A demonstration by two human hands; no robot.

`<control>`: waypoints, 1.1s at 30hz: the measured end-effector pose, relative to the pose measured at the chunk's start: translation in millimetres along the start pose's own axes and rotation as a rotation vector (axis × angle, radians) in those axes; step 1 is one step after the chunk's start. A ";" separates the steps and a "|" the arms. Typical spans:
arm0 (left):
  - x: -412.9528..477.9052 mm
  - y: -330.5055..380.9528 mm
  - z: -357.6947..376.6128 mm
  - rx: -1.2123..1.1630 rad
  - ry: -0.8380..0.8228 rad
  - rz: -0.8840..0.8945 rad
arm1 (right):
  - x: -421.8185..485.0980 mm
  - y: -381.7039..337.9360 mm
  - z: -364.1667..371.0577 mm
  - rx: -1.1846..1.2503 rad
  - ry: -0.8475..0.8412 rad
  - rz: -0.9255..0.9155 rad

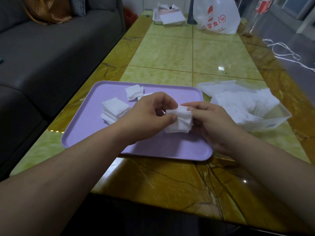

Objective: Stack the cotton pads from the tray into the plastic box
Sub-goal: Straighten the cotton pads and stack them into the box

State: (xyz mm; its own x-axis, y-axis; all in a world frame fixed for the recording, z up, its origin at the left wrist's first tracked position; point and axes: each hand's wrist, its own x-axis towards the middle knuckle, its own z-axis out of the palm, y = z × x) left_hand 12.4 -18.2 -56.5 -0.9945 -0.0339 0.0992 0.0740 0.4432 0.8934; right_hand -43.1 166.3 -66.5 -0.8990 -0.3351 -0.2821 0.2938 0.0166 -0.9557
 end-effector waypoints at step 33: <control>1.1 -9.2 11.9 0.285 -0.086 -0.060 | 2.7 23.8 17.2 -0.423 0.020 -0.267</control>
State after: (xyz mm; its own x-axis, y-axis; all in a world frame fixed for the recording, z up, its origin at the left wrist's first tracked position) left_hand 9.8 -11.6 -69.9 -1.0000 0.0028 0.0023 0.0036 0.6769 0.7361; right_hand -32.9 149.6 -88.6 -0.9320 -0.3617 -0.0208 -0.1012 0.3150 -0.9437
